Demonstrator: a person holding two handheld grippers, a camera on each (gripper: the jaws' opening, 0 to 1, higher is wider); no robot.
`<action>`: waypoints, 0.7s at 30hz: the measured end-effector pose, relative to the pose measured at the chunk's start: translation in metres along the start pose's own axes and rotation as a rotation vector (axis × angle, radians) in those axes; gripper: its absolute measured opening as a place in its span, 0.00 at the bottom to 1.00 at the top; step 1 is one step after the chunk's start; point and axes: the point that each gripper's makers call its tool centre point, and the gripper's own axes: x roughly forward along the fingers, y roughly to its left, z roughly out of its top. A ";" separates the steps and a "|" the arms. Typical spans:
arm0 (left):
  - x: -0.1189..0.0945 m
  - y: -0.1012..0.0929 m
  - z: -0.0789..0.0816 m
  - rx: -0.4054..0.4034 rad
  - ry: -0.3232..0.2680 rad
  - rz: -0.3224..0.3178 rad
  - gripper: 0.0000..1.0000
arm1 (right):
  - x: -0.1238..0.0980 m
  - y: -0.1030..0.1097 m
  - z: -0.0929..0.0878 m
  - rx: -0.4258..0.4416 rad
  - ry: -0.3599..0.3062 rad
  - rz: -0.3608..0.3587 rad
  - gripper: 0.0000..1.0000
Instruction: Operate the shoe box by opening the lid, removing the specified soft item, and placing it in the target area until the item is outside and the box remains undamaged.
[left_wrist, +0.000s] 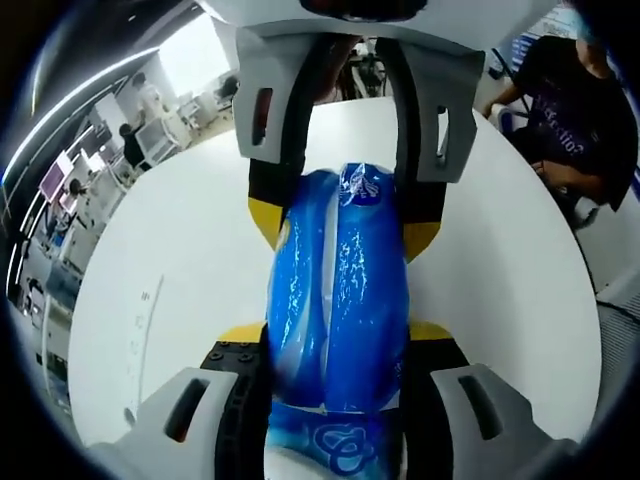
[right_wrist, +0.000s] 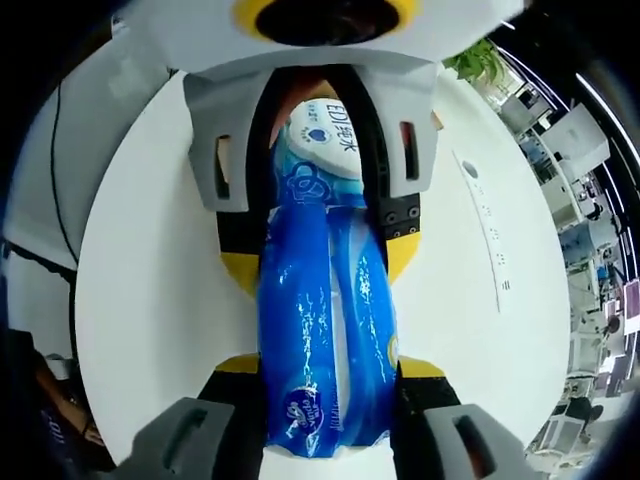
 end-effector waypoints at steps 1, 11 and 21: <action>0.001 0.000 0.000 -0.001 -0.001 0.000 0.50 | 0.000 0.000 0.000 -0.001 -0.001 0.000 0.45; 0.005 0.000 -0.007 -0.019 0.008 0.002 0.53 | 0.009 -0.001 0.000 -0.015 -0.001 0.006 0.48; 0.008 0.001 -0.011 -0.021 0.016 0.002 0.55 | 0.013 -0.002 -0.001 -0.026 0.012 0.002 0.50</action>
